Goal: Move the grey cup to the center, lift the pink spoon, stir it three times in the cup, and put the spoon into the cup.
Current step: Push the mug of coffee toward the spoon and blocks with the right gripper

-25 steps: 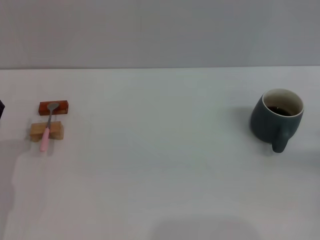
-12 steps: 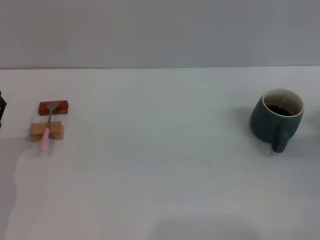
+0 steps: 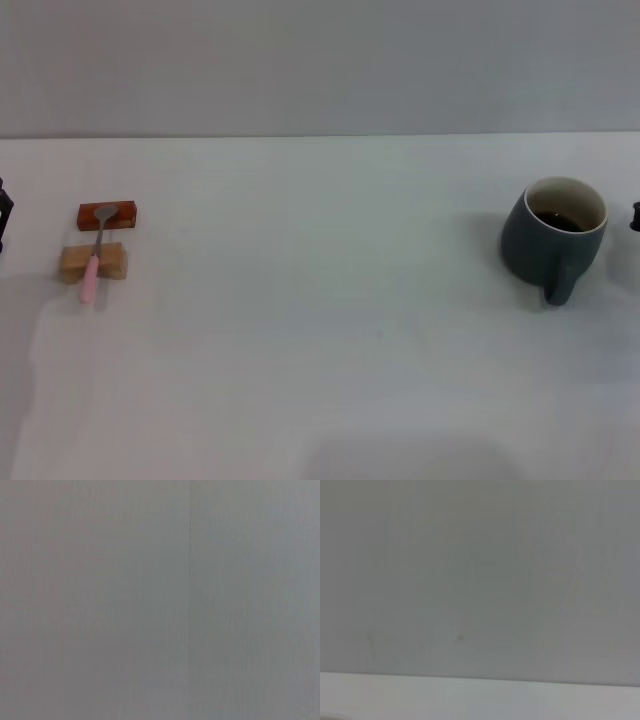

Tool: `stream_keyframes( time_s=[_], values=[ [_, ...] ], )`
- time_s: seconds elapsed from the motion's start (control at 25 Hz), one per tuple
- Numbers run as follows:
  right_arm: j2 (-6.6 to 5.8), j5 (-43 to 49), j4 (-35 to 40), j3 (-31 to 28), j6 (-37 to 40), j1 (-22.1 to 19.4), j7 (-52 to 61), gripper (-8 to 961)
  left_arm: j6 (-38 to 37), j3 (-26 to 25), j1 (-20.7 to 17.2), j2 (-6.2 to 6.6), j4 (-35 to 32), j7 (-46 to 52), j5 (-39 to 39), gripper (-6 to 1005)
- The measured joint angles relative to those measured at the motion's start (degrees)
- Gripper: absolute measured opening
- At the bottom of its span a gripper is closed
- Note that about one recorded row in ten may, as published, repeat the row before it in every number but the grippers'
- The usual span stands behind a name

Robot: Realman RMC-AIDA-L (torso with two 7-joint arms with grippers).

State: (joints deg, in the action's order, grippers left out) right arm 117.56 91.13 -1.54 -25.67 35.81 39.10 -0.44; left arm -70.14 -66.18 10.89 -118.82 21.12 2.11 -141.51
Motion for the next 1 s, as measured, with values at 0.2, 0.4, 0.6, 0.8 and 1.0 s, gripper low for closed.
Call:
stream_keyframes(
  time_s=[0.2,0.4,0.6,0.8,1.0],
  values=[
    [0.54,0.0,-0.3,1.2,0.0,0.5,0.0,-1,0.0,0.0,-0.3,0.0,0.4,0.0,-0.1,784],
    [0.75,0.0,-1.4,2.4,-0.2,1.0,0.0,-1,0.0,0.0,-0.5,0.0,0.5,0.0,-0.2,783],
    [0.97,0.7,-2.2,2.9,-0.7,1.5,0.0,-1,0.0,0.0,-0.5,0.0,0.8,0.0,-0.3,783],
    [1.09,1.8,-3.1,3.0,-0.8,1.9,0.0,-1,0.0,0.0,-0.6,0.0,1.0,0.0,-0.5,783],
    [1.2,3.5,-4.3,3.0,-1.9,2.8,0.0,-2,0.0,0.0,-0.6,0.0,1.0,0.0,-0.5,782]
  ],
)
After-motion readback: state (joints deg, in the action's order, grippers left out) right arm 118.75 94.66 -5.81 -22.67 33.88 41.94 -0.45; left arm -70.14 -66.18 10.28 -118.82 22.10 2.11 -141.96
